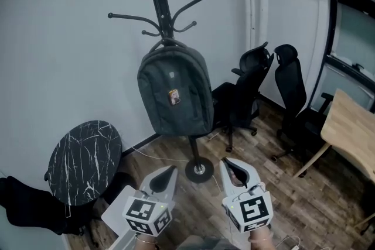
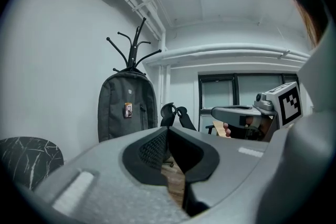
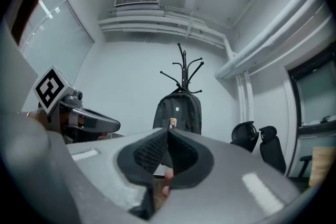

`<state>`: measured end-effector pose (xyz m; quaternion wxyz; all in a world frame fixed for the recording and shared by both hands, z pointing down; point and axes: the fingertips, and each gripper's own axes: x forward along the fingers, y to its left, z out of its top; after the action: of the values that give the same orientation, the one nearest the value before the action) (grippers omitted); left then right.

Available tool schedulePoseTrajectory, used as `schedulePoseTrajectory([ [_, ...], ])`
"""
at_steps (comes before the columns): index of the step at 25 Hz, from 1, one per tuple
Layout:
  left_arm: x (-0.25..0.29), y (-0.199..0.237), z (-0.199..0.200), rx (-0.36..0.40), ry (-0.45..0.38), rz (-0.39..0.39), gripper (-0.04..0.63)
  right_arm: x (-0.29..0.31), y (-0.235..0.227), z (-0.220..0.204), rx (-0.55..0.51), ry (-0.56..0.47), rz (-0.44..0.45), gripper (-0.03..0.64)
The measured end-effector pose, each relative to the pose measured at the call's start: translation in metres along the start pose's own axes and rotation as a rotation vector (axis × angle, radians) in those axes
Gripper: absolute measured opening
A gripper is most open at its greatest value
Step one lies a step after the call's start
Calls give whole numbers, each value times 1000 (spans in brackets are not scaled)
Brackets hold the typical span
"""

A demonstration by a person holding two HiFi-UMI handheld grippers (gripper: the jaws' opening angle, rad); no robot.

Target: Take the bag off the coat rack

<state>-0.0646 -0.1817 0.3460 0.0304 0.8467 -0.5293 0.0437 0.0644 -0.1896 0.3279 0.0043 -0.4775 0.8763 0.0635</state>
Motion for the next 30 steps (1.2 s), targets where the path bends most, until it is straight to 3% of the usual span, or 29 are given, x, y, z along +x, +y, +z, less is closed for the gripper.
schedulePoseTrajectory([
  [17, 45, 101, 41, 3, -89, 106, 14, 84, -51, -2, 4, 37, -45, 3],
  [26, 92, 154, 45, -2, -90, 112, 15, 151, -61, -8, -8, 64, -15, 5],
  [30, 110, 176, 51, -6, -96, 111, 35, 175, -67, -15, -23, 100, -12, 35],
])
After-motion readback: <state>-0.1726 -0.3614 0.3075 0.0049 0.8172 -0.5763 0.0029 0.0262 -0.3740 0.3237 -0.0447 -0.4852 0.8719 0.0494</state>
